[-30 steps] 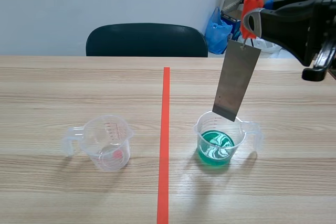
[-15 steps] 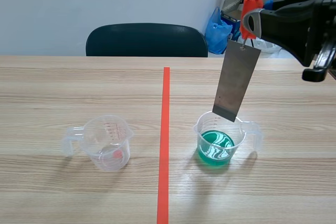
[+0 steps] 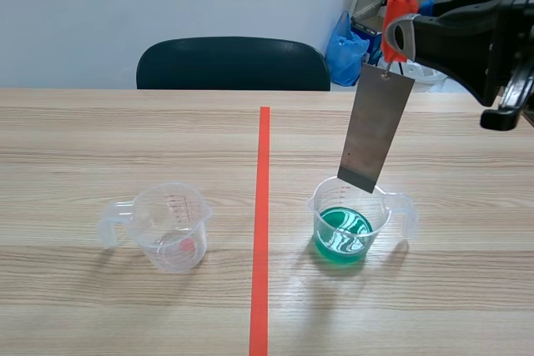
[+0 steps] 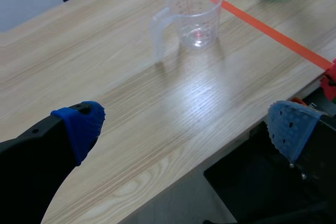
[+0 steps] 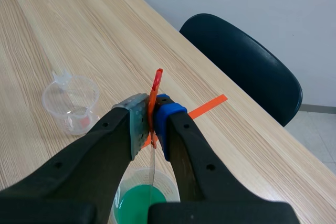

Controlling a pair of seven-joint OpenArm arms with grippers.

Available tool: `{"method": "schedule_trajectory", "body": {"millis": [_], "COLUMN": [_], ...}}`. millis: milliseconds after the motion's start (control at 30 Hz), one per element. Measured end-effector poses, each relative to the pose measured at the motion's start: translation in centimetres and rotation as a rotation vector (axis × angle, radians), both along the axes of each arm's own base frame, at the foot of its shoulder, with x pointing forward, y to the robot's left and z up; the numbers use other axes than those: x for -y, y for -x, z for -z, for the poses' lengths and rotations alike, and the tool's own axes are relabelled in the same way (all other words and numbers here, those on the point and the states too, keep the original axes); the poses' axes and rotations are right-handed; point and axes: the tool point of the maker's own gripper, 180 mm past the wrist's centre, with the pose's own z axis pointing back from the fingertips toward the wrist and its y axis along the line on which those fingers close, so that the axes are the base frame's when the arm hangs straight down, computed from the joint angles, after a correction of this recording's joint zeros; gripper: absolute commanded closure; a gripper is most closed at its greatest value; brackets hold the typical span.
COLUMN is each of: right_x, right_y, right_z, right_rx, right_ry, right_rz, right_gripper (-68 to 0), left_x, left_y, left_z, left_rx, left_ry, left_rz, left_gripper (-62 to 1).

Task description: Do the redox reaction experiment

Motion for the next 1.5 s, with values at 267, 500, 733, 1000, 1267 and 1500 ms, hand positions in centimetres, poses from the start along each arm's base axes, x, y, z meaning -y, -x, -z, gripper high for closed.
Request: {"method": "schedule_trajectory", "body": {"millis": [267,500,733,1000,1267,1500], "right_x": [-0.01,-0.01,-0.01,-0.01,-0.01,-0.01], "right_y": [0.0,0.0,0.0,0.0,0.0,0.0], "right_z": [-0.05,-0.06,-0.06,-0.06,-0.06,-0.06], "right_rx": [0.002,0.002,0.002,0.002,0.002,0.002], "right_ry": [-0.002,-0.003,-0.003,-0.003,-0.003,-0.003], "right_rz": [-0.001,-0.001,-0.001,-0.001,-0.001,-0.001], "right_gripper": [-0.6,-0.6,-0.6,-0.6,-0.6,-0.6], "left_x": [-0.31,-0.24,-0.24,-0.24,-0.24,-0.24], "left_y": [0.24,0.27,0.27,0.27,0.27,0.27], "left_z": [0.49,0.47,0.47,0.47,0.47,0.47], "left_rx": [-0.023,-0.022,-0.022,-0.022,-0.022,-0.022], "left_ry": [-0.012,-0.012,-0.012,-0.012,-0.012,-0.012], "left_rz": [-0.009,-0.005,-0.005,-0.005,-0.005,-0.005], "left_gripper": [-62.3,-62.3,-62.3,-62.3,-62.3,-62.3]}}
